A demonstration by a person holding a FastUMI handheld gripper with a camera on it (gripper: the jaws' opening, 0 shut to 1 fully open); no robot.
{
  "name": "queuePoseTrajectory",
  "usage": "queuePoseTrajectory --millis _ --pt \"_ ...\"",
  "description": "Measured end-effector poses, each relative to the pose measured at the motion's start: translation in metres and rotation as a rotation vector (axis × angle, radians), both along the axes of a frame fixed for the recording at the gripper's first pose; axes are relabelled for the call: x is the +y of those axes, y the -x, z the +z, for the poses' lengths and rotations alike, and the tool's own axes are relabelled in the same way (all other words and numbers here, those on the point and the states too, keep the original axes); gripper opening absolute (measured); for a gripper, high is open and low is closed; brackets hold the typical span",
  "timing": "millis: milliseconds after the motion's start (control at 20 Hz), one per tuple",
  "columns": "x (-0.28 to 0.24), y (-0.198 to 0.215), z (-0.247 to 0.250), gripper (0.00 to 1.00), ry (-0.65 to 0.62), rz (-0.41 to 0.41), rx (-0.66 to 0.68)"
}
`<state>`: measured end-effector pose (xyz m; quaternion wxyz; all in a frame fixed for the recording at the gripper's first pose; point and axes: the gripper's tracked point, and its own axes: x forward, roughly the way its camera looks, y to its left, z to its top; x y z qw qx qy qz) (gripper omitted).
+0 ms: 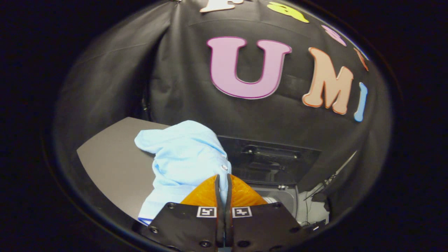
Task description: Put the clothes into the washing machine and then close the washing machine lid.
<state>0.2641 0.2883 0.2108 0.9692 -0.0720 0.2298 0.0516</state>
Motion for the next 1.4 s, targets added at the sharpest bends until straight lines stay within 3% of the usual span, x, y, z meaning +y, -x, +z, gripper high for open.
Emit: queuePoseTrajectory --millis 150,300,850,1150,1400 --pt "-0.028 -0.006 -0.009 0.02 0.005 -0.051 0.006" --pt "-0.051 -0.015 -0.013 0.18 0.015 -0.106 -0.014" --pt "-0.054 -0.021 -0.019 0.18 0.001 -0.110 -0.025" --pt "-0.061 -0.045 -0.011 0.18 0.001 -0.154 -0.070" --pt "-0.057 -0.081 0.006 0.53 0.004 -0.152 -0.146"
